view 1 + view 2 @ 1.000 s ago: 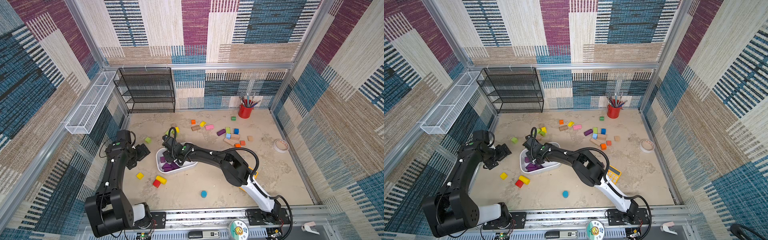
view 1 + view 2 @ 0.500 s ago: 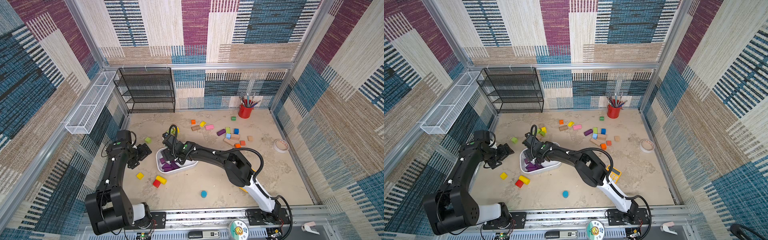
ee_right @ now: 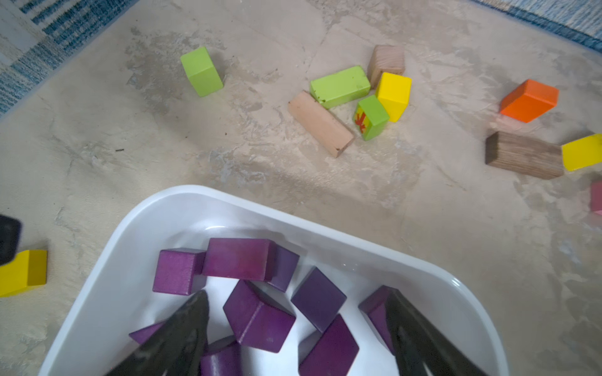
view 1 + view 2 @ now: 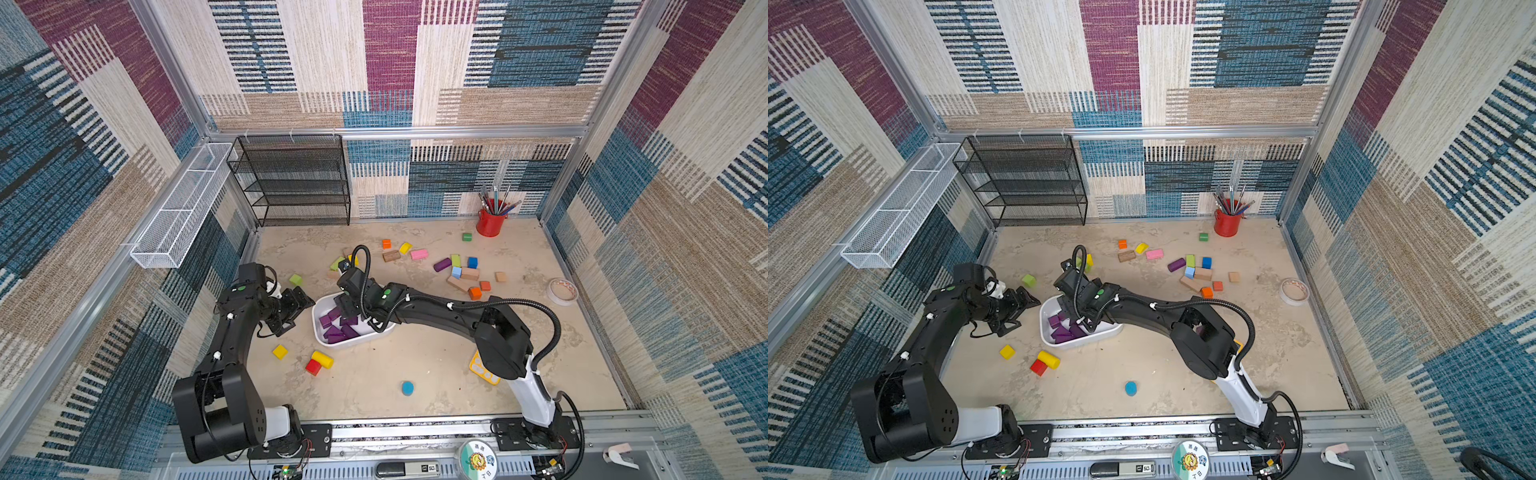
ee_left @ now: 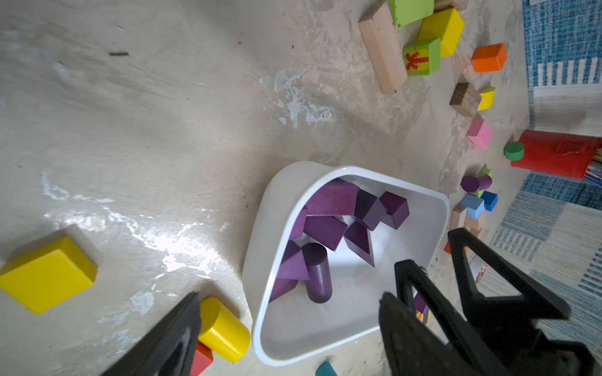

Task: Pick purple bricks into the storage bin
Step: Place the building block in the storage box.

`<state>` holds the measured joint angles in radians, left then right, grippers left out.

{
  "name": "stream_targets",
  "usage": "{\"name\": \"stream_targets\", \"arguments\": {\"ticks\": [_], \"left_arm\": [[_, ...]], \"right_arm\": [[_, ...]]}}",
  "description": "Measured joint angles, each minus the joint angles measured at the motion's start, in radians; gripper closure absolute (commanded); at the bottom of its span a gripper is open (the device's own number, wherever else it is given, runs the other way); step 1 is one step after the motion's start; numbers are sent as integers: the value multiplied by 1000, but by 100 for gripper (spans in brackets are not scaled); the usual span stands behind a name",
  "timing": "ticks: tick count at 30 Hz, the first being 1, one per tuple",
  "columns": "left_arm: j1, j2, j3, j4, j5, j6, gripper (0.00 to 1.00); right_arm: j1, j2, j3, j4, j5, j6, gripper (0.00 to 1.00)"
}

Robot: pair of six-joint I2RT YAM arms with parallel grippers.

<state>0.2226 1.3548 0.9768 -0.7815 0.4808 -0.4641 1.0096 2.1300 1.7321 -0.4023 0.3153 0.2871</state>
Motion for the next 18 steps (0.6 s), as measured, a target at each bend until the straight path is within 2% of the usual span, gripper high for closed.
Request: {"name": "stream_targets", "arguments": {"ticks": [7, 18], "left_arm": [[-38, 36, -1, 18, 26, 4, 13], [-94, 120, -1, 23, -12, 3, 13]], "right_arm": [[-67, -123, -146, 48, 37, 13, 15], [-181, -336, -405, 130, 60, 53, 14]]}}
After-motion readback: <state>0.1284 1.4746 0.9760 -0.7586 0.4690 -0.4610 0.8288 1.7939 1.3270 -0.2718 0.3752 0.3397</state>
